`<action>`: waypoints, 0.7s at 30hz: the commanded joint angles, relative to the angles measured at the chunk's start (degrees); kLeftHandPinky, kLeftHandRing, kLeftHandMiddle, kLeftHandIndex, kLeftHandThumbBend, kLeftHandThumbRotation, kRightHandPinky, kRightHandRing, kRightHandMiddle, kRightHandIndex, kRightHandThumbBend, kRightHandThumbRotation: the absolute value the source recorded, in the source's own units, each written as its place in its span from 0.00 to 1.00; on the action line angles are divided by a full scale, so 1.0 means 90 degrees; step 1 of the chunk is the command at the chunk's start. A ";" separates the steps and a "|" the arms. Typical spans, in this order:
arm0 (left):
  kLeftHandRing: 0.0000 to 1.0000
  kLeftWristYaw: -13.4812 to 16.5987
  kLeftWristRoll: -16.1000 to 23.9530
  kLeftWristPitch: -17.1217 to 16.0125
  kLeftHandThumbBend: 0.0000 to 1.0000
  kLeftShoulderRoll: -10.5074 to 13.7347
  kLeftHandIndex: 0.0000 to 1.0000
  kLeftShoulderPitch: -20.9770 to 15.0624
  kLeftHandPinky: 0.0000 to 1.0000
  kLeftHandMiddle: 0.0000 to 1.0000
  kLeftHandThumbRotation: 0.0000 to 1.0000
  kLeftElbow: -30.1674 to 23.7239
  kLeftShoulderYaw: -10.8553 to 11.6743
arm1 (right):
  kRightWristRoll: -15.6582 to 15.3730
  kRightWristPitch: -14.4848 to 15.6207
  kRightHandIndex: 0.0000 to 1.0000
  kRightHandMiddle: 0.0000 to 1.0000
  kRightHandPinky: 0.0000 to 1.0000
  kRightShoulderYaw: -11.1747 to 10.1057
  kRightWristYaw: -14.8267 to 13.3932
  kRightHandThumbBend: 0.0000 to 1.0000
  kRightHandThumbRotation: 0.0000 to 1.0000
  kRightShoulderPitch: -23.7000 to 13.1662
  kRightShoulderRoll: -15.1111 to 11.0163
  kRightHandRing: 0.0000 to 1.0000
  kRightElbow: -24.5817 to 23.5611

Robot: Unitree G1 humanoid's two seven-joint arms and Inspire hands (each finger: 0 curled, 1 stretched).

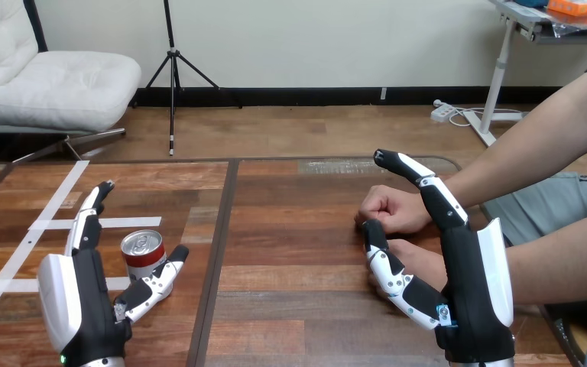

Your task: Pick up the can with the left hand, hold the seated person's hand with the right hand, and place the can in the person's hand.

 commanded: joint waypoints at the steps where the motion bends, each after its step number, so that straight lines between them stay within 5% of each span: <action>1: 0.85 0.0165 0.0141 0.0022 0.80 0.0197 0.85 -0.0481 0.79 0.87 0.11 0.0057 -0.0148 | 0.0053 -0.0061 0.80 0.81 0.88 -0.0078 -0.0008 0.28 0.00 -0.0226 -0.0035 0.84 -0.0115; 21: 0.84 0.0278 0.0120 0.0271 0.81 0.0300 0.85 -0.0602 0.76 0.87 0.10 0.0204 -0.0286 | 0.0150 -0.0056 0.80 0.82 0.88 -0.0068 0.0091 0.29 0.00 -0.0245 -0.0039 0.84 -0.0094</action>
